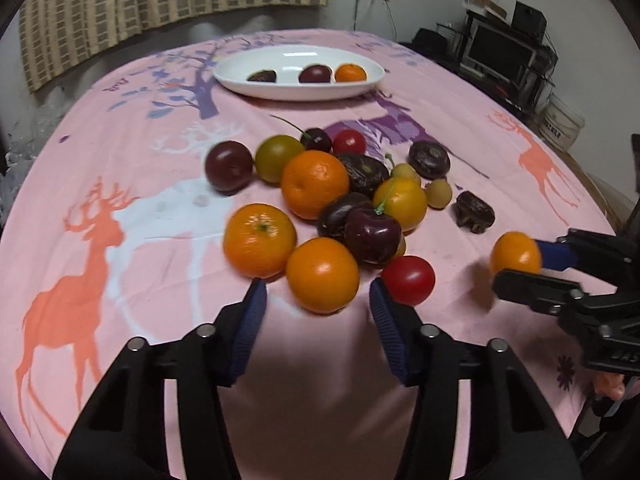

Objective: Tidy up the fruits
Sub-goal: 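Grasp an orange with the left tool while the right tool grasps another orange, then place both oranges on the white plate and open both tools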

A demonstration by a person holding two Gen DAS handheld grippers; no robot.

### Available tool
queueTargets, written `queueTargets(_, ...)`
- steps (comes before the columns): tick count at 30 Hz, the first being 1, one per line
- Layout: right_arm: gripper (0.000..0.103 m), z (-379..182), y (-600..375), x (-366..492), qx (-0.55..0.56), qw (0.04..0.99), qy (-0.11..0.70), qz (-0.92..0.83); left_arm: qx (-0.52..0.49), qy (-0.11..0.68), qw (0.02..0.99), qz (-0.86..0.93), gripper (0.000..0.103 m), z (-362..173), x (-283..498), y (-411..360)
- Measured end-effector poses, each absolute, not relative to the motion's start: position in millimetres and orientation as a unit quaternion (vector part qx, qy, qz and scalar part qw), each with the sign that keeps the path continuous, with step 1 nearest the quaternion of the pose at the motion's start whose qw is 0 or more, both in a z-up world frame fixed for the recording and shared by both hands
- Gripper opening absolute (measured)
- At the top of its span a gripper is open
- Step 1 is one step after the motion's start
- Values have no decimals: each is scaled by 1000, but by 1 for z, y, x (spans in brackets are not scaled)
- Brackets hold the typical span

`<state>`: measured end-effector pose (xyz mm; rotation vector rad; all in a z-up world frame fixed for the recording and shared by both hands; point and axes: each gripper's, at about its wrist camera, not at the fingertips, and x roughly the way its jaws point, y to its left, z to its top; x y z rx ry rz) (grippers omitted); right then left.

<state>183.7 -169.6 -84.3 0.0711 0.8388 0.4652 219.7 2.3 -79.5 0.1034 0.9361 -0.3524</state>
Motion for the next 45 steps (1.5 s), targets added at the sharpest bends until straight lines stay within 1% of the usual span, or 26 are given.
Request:
queueTargets(4,38,-83,-176,184,42,888,399,224,44,453,872,-181,50,-83,228,-4)
queueTargets(5,38,-83,-177,184,44,889,397,225,46,453,872,-181,47,-83,229,-6)
queueTargets(6,39,-82,-177,185,44,889,397,225,49,452,872,-178,42,-83,230,-7)
queueTargets(8,39,-82,-180,187,48,889,396,226,55,454,872,-174,38,-83,232,-8)
queueTargets(14,38,-78,-187,200,57,886,396,233,55,453,872,-175,38,-75,223,1)
queueTargets(17,38,-64,-191,224,73,888,384,241,29,446,873,-197,38,-50,232,12)
queueTargets(19,39,-52,-194,245,87,894,367,241,22,425,883,-200,38,-26,250,13)
queueTargets(22,39,-32,-201,305,113,911,333,215,24,390,900,-193,38,6,297,5)
queueTargets(24,39,-29,-201,342,111,920,320,200,21,383,903,-193,38,15,333,-5)
queueTargets(26,39,-33,-200,380,110,923,321,183,26,385,903,-188,38,14,377,-19)
queueTargets(29,39,-47,-195,427,98,919,347,162,39,403,898,-171,38,-1,431,-38)
queueTargets(32,39,-62,-191,455,85,915,362,157,46,425,889,-163,38,-19,465,-49)
queueTargets(35,39,-73,-190,466,81,912,371,154,48,432,888,-151,38,-30,479,-51)
queueTargets(37,58,-71,-191,461,72,918,363,144,46,432,891,-133,45,-31,480,-46)
queueTargets(38,73,-69,-191,456,68,922,356,135,50,423,898,-112,60,-28,476,-41)
queueTargets(39,83,-64,-193,449,64,928,343,130,52,412,905,-96,81,-22,470,-36)
queueTargets(41,88,-52,-195,433,52,934,326,135,48,388,917,-86,99,-10,455,-25)
queueTargets(45,90,-34,-194,400,29,941,310,130,18,363,927,-92,99,10,410,-1)
